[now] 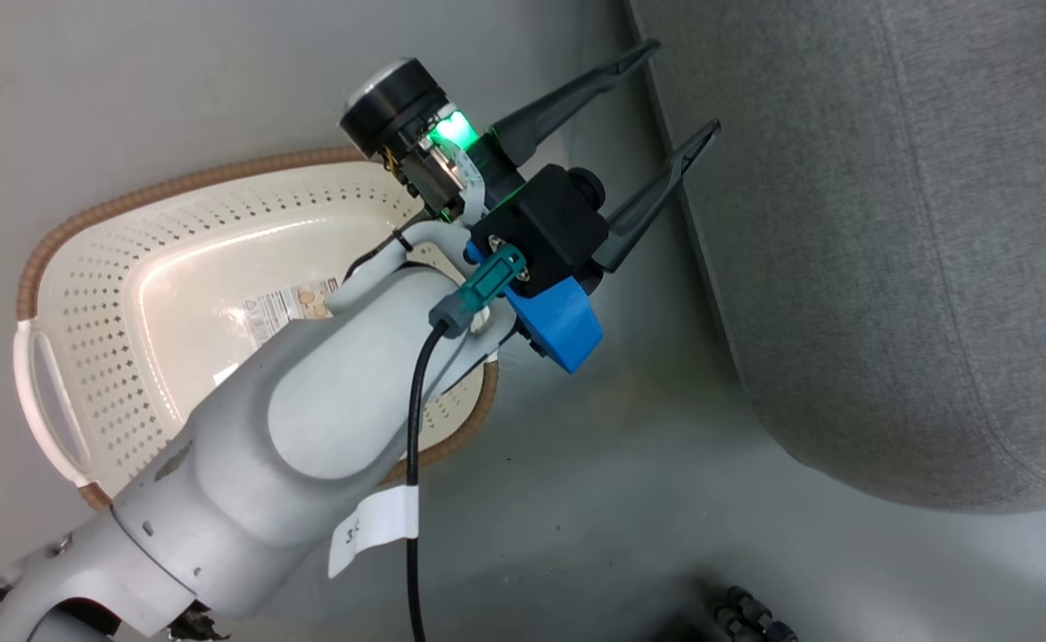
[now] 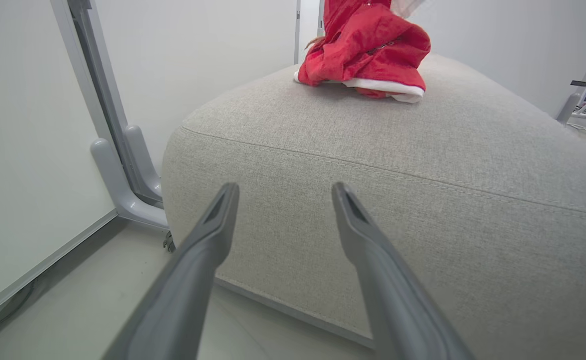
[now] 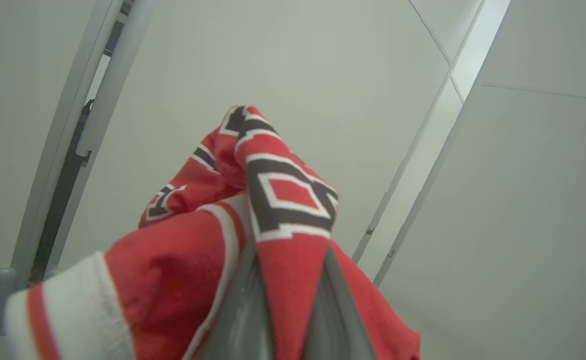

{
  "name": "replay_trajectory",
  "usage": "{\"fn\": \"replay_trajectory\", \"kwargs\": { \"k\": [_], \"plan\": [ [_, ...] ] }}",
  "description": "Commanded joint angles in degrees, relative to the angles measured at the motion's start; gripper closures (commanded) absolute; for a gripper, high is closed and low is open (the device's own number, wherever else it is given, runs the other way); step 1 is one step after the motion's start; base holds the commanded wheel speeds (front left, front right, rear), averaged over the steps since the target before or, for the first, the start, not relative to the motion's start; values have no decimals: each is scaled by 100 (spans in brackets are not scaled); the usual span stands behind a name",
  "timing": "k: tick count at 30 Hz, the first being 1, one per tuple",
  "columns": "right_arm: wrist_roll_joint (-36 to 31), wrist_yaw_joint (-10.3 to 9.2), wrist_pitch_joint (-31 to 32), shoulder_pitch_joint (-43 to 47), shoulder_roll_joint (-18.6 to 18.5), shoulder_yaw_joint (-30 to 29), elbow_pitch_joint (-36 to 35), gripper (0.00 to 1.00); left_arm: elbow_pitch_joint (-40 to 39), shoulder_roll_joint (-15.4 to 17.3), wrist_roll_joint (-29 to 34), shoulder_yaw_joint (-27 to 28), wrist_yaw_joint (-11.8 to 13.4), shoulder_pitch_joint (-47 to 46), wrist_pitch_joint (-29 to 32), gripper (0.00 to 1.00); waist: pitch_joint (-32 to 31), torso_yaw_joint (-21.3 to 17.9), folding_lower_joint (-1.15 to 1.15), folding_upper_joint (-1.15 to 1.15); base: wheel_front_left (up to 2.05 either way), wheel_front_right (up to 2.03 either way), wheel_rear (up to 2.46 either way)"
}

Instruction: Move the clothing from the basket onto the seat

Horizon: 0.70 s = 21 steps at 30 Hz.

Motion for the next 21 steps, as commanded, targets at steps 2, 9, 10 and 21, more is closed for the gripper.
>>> {"fn": "replay_trajectory", "kwargs": {
  "k": [2,9,10,21],
  "plan": [
    [-63,1,-5,224,72,-65,100,100,-56,60,31,-16,31,-112,19,0,166,12,-1,0,0,0,0],
    [-226,1,-4,774,639,-166,349,100,-131,181,19,-36,69,-153,95,0,351,-34,-1,0,0,0,0],
    [-255,1,-5,841,710,-164,400,100,-137,191,14,-38,65,-155,98,0,362,-42,-1,0,0,0,0],
    [-328,1,-5,1190,1089,-267,607,54,-178,267,-45,-74,107,-139,137,0,346,-86,-1,0,0,0,0]
  ]
}}
